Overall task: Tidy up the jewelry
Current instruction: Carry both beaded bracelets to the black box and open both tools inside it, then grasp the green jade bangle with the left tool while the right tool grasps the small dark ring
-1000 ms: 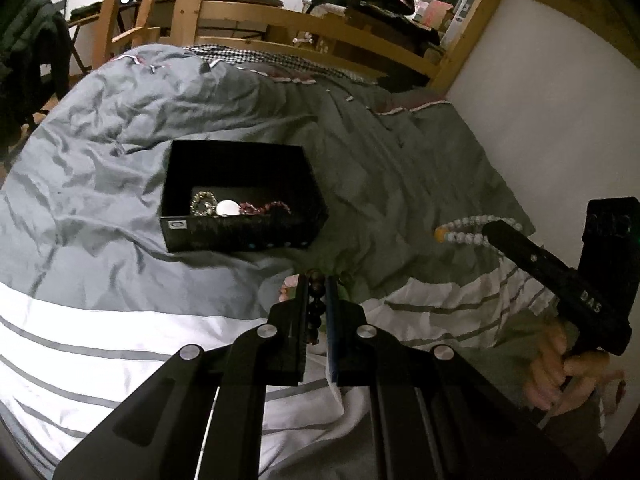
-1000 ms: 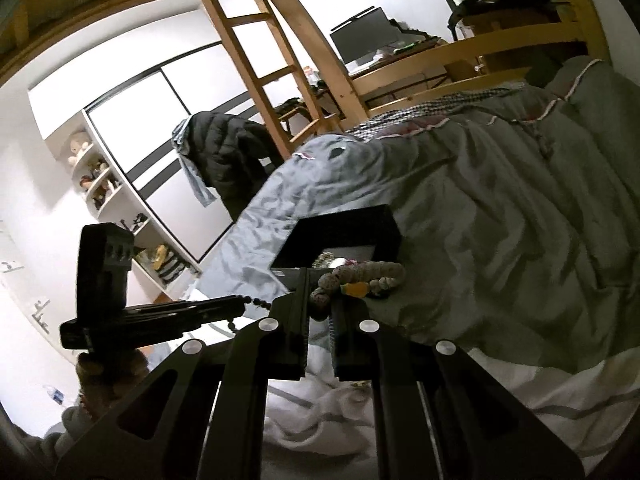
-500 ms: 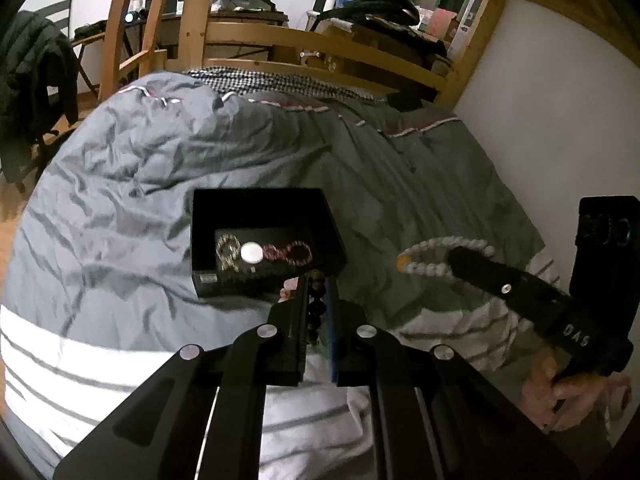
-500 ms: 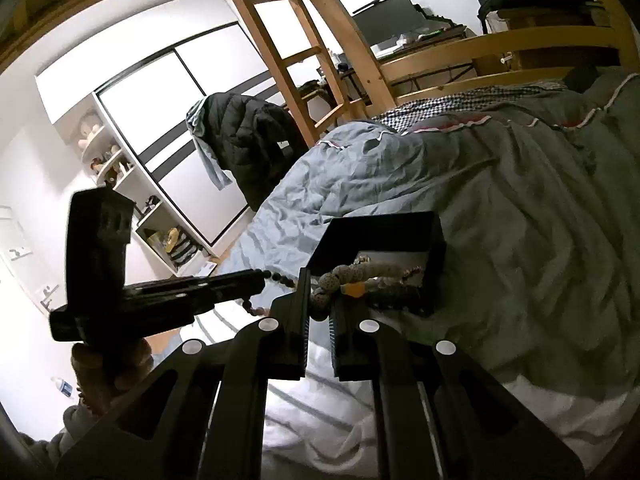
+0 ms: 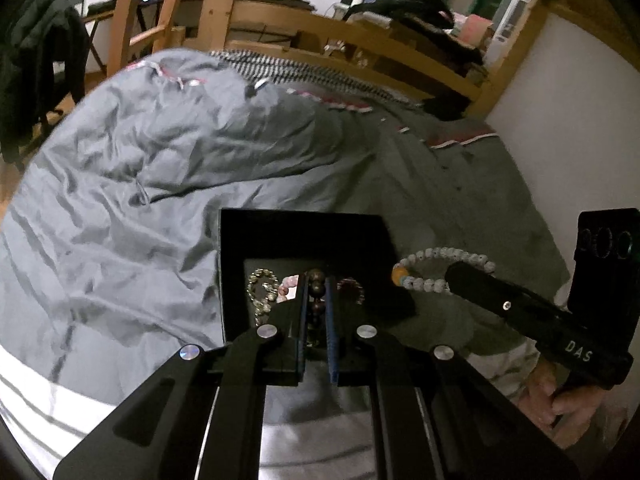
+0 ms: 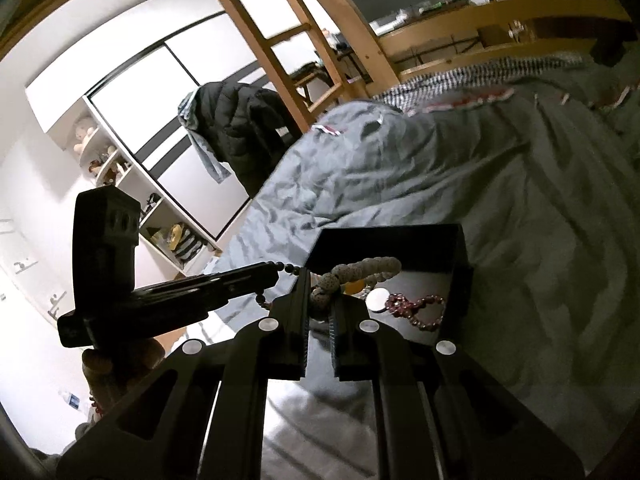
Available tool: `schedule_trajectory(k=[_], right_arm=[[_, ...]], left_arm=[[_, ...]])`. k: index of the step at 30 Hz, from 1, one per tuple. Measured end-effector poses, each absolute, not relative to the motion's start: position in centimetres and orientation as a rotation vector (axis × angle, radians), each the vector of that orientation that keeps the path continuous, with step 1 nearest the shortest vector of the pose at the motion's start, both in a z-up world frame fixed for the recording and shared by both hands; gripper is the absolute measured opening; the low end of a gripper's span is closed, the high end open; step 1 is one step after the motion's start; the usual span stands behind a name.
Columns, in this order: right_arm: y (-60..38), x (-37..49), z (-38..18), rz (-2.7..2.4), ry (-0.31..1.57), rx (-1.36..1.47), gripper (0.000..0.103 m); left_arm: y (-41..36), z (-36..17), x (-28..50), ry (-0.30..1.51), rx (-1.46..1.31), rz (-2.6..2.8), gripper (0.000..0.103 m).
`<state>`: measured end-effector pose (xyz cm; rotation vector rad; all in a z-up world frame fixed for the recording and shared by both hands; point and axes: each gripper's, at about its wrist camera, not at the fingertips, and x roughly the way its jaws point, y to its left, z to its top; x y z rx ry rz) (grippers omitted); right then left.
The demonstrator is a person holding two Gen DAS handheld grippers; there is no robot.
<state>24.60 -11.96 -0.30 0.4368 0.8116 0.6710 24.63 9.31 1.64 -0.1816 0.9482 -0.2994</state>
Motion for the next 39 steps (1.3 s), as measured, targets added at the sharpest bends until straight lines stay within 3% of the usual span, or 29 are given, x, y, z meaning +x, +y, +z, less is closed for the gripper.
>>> schedule_trajectory(k=[9, 16, 19, 20, 21, 22, 25, 30, 39], right_arm=[[-10.5, 27.4, -5.4, 0.680, 0.884, 0.426, 0.009], [-10.0, 27.5, -5.9, 0.687, 0.903, 0.400, 0.011], [-9.9, 27.4, -5.2, 0.676, 0.897, 0.386, 0.025], [-10.1, 27.3, -5.0, 0.674, 0.888, 0.391, 0.040], [-10.4, 27.0, -4.6, 0.674, 0.875, 0.402, 0.053], [-10.6, 26.8, -4.3, 0.672, 0.864, 0.408, 0.057], [-11.6, 26.0, -2.9, 0.648, 0.838, 0.407, 0.071], [-14.3, 23.7, -0.3, 0.589, 0.775, 0.412, 0.087], [-19.1, 17.7, 1.1, 0.505, 0.783, 0.402, 0.090]], left_arm=[[9.5, -2.2, 27.3, 1.010, -0.165, -0.271, 0.008], [9.7, -2.3, 27.2, 1.014, -0.164, -0.260, 0.008], [9.6, -1.8, 26.8, 1.000, -0.154, -0.253, 0.010], [9.6, -1.4, 26.6, 0.993, -0.156, -0.255, 0.012], [9.6, -1.1, 26.4, 0.986, -0.159, -0.255, 0.026], [9.6, -0.6, 26.0, 0.969, -0.161, -0.251, 0.045], [9.3, 0.7, 24.9, 0.924, -0.164, -0.261, 0.067], [8.5, 2.0, 22.5, 0.899, -0.167, -0.291, 0.080], [5.8, 1.4, 16.8, 0.929, -0.108, -0.331, 0.082]])
